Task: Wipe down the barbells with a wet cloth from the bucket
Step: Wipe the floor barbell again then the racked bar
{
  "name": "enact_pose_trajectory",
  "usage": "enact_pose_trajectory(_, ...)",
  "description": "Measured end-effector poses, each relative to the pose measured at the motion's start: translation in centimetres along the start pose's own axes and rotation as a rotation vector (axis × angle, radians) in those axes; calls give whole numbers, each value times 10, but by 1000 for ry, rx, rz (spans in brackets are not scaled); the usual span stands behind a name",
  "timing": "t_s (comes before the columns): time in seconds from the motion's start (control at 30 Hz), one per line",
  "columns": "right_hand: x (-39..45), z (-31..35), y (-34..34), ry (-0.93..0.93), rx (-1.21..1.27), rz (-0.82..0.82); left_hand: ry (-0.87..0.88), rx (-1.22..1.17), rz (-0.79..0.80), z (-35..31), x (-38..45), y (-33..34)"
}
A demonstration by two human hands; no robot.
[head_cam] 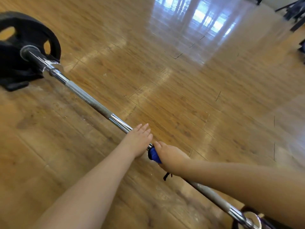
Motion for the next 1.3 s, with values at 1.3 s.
enact_pose_trajectory(1.3,-95,-47,37,272,280,-579,-170,47,19,-53,23,13)
Point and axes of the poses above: each hand's wrist, its own x-axis towards the middle knuckle, its own y-axis out of the palm, z = x × y, the point moved 10 cm from there along x, towards the middle knuckle, and after that the axes turned 2 degrees about -z, right-handed, at the moved point
